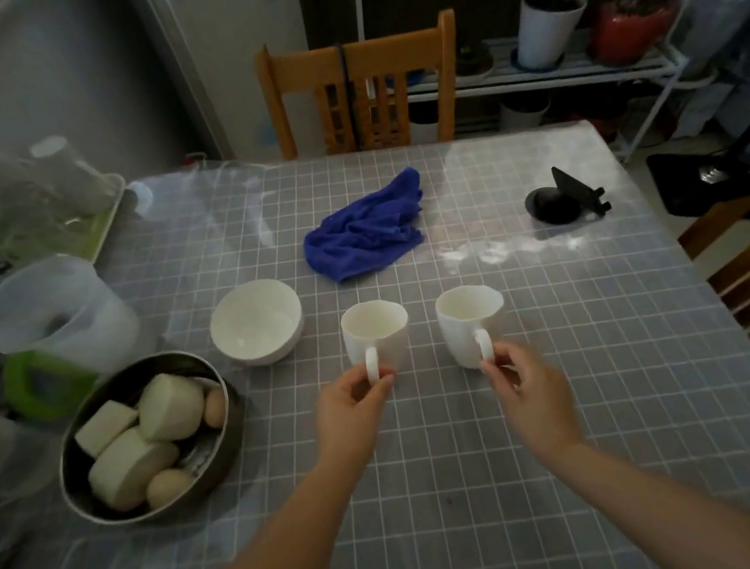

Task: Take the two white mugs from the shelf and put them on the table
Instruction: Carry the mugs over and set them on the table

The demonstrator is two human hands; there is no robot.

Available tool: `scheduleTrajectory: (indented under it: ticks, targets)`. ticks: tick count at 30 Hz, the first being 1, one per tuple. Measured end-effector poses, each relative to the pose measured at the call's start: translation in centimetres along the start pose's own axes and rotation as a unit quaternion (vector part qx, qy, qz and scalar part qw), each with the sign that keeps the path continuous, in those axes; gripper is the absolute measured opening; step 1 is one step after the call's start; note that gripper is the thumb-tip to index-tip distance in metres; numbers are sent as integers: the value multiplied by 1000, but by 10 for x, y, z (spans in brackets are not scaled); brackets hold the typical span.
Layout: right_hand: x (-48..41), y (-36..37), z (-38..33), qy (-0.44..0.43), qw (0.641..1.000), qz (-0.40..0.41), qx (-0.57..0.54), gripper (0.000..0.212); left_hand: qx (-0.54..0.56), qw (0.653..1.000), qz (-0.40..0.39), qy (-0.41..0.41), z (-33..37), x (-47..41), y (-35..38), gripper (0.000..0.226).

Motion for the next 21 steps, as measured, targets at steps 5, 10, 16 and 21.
scheduleTrajectory:
  ticks: [5,10,16,21]
  targets:
    - [14,5,7,34,999,-16,-21,13,27,1000,-3,0,-11,5,-1,11]
    - [28,1,16,48,998,-40,-27,11,9,1000,-2,-6,-23,13,-8,9]
    - [39,-3,26,52,997,-56,-4,5,2,999,-1,-33,-34,18,-12,16]
    - [38,-4,28,80,995,-53,-15,5,1,999,-7,-53,-36,15,-13,18]
Point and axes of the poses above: each hand's wrist, its own x-axis away from the middle knuckle, its own y-axis out of the palm, z = x × y, the point moved 3 cm from there along -x, towards the middle knuckle, and after that the axes turned 13 degrees about z, right-handed, at the moved point
